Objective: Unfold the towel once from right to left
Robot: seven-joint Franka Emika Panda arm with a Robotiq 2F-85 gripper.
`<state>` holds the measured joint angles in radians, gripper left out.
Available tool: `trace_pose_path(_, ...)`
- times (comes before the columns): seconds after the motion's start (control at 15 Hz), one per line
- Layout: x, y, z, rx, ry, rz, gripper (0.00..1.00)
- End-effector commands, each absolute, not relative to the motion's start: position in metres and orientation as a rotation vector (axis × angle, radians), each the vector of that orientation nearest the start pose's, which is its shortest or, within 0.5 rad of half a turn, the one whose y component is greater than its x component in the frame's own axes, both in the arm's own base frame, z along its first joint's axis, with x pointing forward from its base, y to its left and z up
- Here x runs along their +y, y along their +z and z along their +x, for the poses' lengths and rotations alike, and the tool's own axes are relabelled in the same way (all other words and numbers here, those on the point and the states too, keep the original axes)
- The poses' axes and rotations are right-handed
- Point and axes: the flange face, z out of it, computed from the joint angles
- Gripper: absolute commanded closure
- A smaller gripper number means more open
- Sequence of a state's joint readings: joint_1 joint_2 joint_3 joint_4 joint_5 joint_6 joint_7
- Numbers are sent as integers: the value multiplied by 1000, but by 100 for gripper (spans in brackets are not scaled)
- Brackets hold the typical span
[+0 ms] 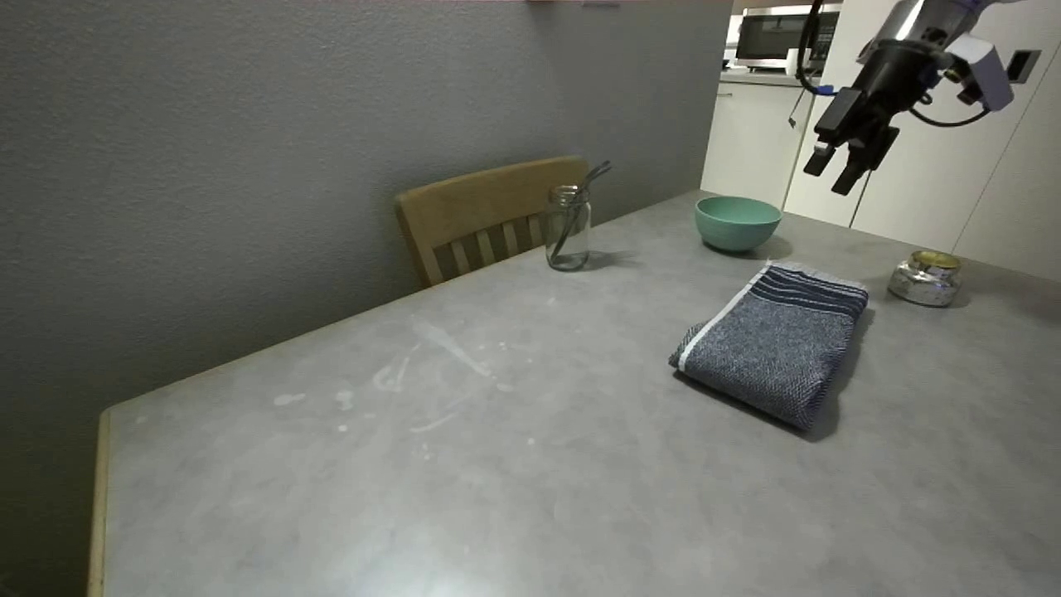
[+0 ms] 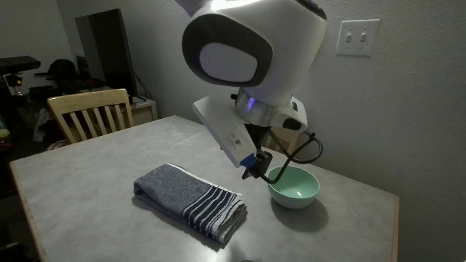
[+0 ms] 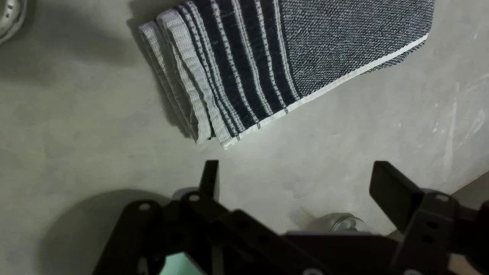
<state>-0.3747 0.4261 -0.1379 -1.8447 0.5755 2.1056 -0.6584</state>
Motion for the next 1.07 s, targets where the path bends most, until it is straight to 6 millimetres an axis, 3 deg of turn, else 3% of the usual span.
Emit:
trace_pose_path(0.0, -284, 255, 574, 193, -42, -2642, 0)
trace_pose_path(0.07, -286, 248, 574, 191, -4, -2632, 0)
trace_pose_path(0.13, -278, 259, 568, 226, -46, -2662, 0)
trace_pose_path(0.4, -282, 244, 573, 222, -8, -2646, 0)
trace_pose_path(1.0, -272, 224, 576, -45, 54, -2647, 0)
